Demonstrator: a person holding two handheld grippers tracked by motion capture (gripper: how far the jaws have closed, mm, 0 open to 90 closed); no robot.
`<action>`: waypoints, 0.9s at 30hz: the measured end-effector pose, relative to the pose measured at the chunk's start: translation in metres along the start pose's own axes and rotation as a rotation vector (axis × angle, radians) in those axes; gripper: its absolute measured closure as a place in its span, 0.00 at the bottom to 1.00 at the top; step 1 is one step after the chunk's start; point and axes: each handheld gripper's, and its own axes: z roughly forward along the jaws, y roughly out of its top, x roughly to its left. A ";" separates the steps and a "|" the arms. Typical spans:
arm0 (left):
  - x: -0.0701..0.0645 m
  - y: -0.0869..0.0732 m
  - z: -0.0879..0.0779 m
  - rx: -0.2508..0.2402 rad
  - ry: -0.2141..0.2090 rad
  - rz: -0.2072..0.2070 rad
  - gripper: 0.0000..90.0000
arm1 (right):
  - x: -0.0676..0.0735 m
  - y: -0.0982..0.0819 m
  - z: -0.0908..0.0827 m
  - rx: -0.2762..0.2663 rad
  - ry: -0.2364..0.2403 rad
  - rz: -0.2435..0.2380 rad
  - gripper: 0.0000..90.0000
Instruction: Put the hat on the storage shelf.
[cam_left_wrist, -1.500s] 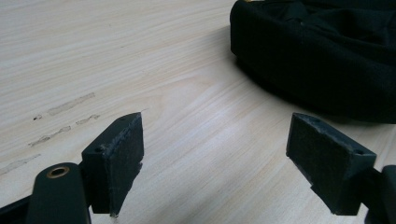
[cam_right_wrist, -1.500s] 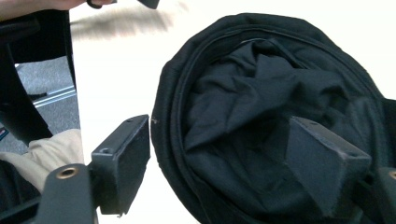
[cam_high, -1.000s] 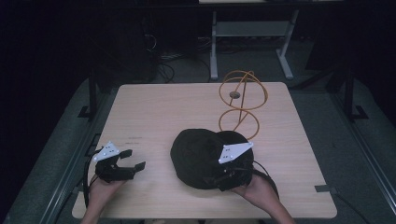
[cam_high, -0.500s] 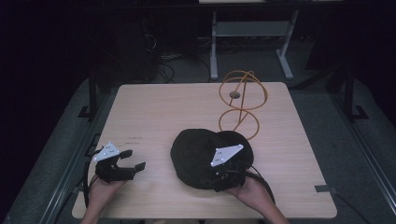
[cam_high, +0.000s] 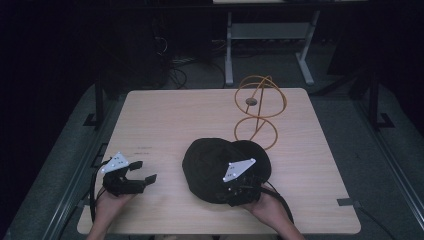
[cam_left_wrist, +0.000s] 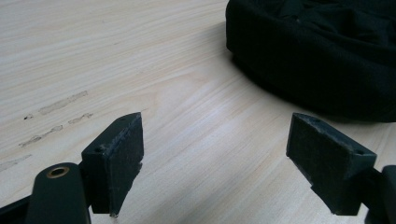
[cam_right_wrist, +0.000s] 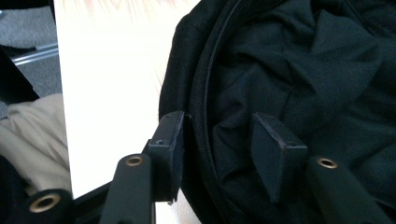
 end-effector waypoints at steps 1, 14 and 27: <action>0.000 0.000 0.000 0.000 -0.001 -0.001 0.21 | 0.000 0.000 0.001 0.004 0.001 0.000 0.62; -0.001 0.000 0.001 0.004 -0.006 0.005 0.21 | 0.003 -0.003 0.009 0.058 0.000 -0.064 0.72; -0.002 0.000 0.002 0.002 -0.009 0.004 0.21 | 0.003 -0.004 0.014 0.084 0.038 -0.074 0.86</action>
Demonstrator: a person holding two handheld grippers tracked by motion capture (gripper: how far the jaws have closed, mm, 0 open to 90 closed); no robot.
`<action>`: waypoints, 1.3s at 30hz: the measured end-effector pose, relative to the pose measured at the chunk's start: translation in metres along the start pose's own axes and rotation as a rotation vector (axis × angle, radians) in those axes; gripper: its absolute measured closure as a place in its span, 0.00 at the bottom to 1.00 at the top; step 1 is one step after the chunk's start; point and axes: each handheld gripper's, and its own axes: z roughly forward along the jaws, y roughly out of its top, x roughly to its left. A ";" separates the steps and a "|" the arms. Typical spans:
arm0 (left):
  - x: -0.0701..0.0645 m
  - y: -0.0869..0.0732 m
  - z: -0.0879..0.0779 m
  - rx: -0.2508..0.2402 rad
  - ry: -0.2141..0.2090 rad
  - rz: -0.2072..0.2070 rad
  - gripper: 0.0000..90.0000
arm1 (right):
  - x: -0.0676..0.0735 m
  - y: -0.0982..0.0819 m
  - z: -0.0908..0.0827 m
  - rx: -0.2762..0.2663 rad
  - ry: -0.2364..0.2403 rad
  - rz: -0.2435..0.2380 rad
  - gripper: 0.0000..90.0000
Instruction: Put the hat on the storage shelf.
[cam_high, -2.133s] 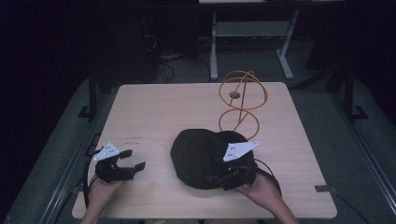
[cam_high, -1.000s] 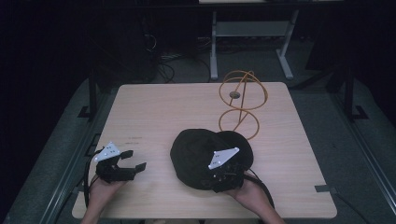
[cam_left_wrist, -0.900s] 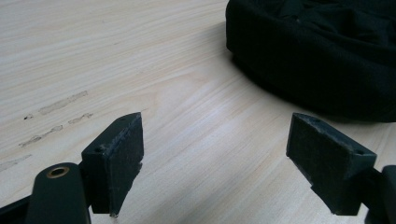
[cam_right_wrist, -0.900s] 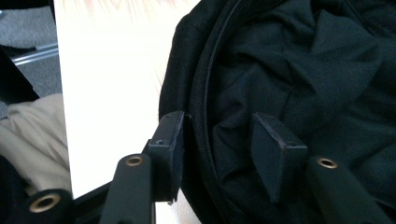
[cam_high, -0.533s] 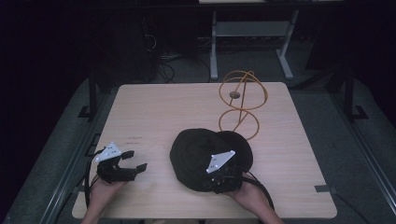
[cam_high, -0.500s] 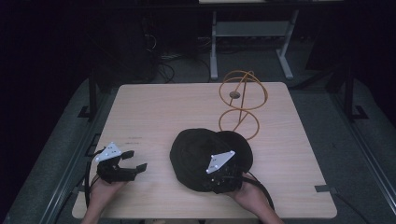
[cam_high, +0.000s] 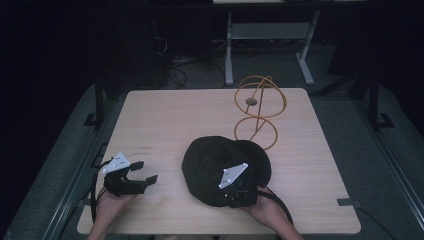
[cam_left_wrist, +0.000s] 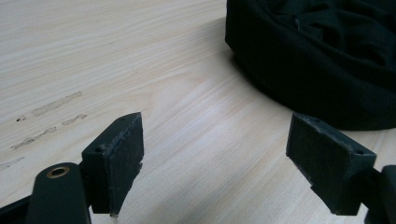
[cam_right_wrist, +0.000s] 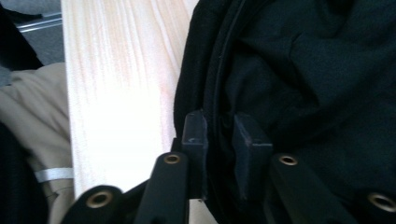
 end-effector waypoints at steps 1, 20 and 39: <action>0.000 0.000 0.000 0.000 0.000 0.000 0.21 | -0.001 0.000 0.000 0.003 0.009 -0.007 0.90; -0.001 0.002 0.001 -0.019 -0.036 -0.017 0.21 | -0.004 0.005 -0.025 -0.056 0.017 -0.014 0.93; -0.023 0.011 0.007 -0.030 -0.079 0.041 0.21 | -0.014 0.015 -0.064 -0.189 0.032 0.018 0.92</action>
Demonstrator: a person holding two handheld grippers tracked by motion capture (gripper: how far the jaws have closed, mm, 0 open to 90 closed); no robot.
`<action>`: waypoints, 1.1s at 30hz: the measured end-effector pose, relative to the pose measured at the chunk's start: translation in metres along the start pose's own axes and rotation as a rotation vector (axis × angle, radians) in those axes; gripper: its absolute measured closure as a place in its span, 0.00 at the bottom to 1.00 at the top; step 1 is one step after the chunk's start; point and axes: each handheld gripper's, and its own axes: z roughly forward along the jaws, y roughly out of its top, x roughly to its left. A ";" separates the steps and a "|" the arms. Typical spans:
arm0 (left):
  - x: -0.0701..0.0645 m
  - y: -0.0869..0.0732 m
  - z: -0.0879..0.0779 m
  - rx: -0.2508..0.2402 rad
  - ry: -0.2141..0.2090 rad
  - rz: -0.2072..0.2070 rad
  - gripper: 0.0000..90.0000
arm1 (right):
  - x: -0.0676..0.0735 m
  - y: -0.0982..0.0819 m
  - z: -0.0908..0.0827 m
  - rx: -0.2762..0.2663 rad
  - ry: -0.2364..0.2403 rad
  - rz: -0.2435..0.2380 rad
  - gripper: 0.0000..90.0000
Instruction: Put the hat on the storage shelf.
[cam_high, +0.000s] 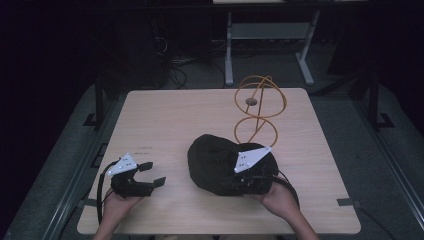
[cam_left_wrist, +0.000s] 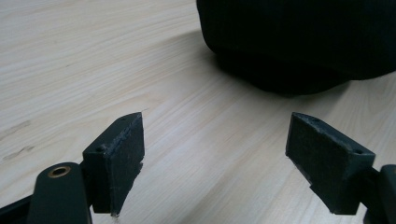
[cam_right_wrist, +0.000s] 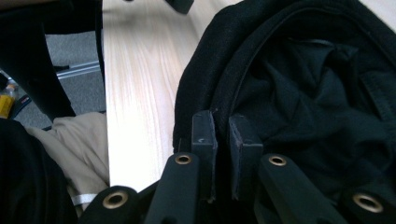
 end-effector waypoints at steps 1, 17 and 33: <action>-0.002 0.001 0.002 -0.001 -0.006 0.001 0.21 | 0.000 0.002 -0.003 -0.011 0.001 0.005 0.92; -0.022 0.014 0.014 -0.010 -0.066 0.041 0.21 | -0.002 0.010 -0.018 -0.072 0.021 0.028 0.91; -0.040 0.037 0.029 -0.046 -0.154 0.062 0.21 | -0.010 0.025 -0.028 -0.134 0.029 0.032 0.91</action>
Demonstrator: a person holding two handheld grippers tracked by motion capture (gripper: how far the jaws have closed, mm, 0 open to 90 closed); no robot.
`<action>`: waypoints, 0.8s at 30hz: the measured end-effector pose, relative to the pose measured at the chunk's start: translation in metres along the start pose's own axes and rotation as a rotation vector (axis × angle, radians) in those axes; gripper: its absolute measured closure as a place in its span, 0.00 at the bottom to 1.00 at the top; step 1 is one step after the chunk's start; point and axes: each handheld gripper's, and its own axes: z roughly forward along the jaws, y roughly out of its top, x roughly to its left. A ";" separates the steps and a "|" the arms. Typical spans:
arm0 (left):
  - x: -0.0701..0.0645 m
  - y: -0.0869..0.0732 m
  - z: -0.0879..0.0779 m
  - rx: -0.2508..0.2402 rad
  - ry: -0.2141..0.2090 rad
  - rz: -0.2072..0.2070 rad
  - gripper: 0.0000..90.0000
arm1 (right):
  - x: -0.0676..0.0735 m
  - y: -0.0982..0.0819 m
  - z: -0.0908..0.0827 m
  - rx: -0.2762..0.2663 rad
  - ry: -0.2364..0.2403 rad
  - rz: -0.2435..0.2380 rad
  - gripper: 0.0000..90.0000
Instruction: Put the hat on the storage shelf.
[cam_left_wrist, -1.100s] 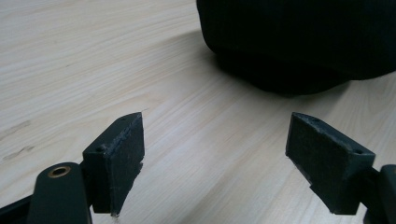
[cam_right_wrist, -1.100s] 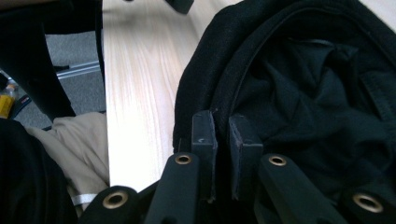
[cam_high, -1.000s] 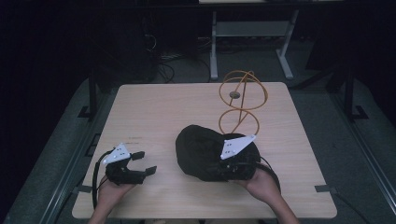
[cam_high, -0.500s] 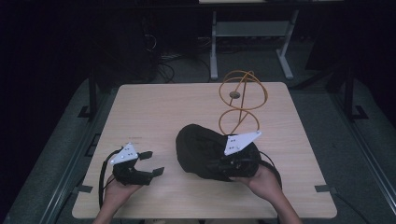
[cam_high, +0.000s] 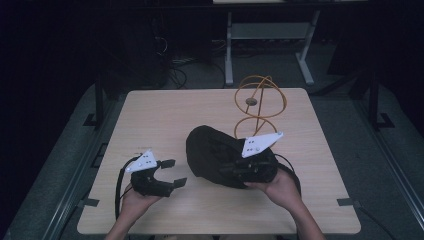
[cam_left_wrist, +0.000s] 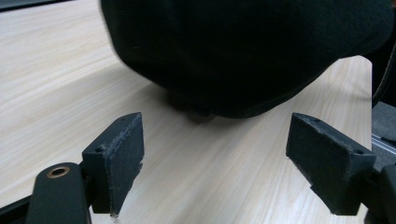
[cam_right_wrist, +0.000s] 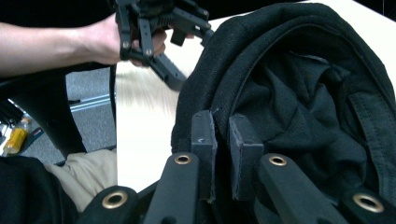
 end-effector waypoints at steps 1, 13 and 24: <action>0.000 0.000 0.000 0.000 0.000 0.000 0.21 | -0.001 0.002 0.000 -0.002 0.000 0.002 0.91; -0.015 0.021 0.029 -0.031 -0.056 0.068 0.28 | -0.004 0.016 -0.004 -0.028 0.000 0.002 0.92; -0.009 0.026 0.037 -0.094 -0.066 0.064 0.72 | -0.001 0.021 -0.002 -0.039 0.018 -0.009 0.92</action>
